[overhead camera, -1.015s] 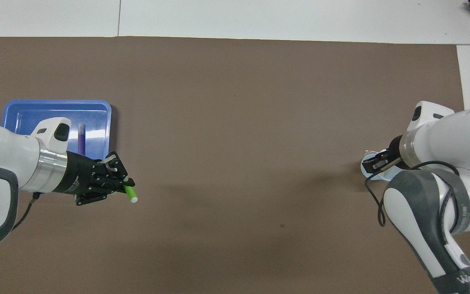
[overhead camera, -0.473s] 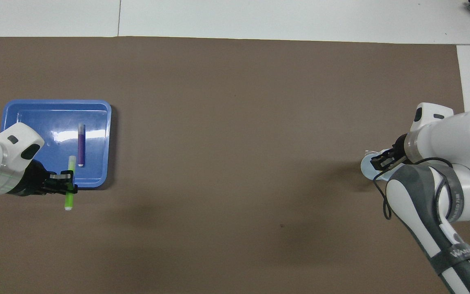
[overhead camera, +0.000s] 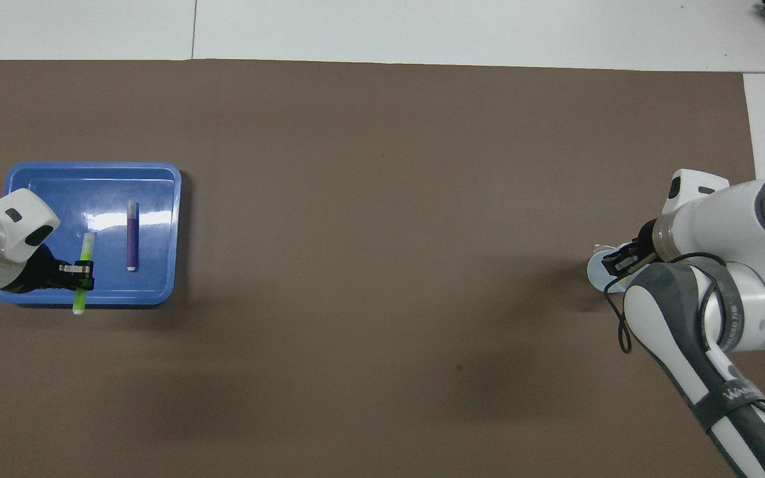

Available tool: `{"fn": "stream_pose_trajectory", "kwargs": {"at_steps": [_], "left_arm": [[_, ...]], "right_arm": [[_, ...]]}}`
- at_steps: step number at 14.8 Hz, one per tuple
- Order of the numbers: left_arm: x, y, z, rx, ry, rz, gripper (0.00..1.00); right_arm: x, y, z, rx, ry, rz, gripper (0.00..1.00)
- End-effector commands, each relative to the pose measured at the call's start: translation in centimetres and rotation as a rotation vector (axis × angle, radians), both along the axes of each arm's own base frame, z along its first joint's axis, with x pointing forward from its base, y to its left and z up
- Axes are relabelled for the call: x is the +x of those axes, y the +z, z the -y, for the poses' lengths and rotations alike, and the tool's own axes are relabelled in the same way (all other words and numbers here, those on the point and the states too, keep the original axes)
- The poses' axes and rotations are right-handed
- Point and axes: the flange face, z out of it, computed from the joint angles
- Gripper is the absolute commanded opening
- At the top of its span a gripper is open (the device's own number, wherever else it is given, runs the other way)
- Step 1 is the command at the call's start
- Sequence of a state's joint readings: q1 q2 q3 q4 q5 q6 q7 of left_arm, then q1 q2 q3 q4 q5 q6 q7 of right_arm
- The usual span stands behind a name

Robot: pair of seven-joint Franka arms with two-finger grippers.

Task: Right arm passes pens to left for tray arrangement
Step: 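Grasp the yellow pen in the cup with the right gripper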

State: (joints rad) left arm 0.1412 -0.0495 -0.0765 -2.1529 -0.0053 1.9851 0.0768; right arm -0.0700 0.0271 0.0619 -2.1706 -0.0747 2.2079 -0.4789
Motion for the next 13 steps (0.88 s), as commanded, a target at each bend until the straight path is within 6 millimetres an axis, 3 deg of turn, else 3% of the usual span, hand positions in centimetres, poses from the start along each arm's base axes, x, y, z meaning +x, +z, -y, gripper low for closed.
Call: {"fn": "stream_pose_trajectory", "kwargs": {"at_steps": [1, 6, 10, 13], "left_arm": [[1.1, -1.9, -1.8, 0.032, -0.016, 0.030, 0.00], [3.2, -6.2, -3.6, 0.030, 0.008, 0.073, 0.00], [4.2, -8.6, -4.2, 0.026, 0.016, 0.101, 0.00], [4.6, -10.1, -4.6, 0.024, 0.023, 0.119, 0.00]], "right_arm": [[-0.1, -0.1, 0.3, -0.019, 0.011, 0.008, 0.52], [-0.3, -0.5, 0.9, -0.018, -0.004, -0.004, 0.03], [0.0, 0.6, 1.3, -0.011, -0.017, -0.006, 0.00], [1.4, 6.1, 1.2, -0.013, -0.041, -0.035, 0.00]]}}
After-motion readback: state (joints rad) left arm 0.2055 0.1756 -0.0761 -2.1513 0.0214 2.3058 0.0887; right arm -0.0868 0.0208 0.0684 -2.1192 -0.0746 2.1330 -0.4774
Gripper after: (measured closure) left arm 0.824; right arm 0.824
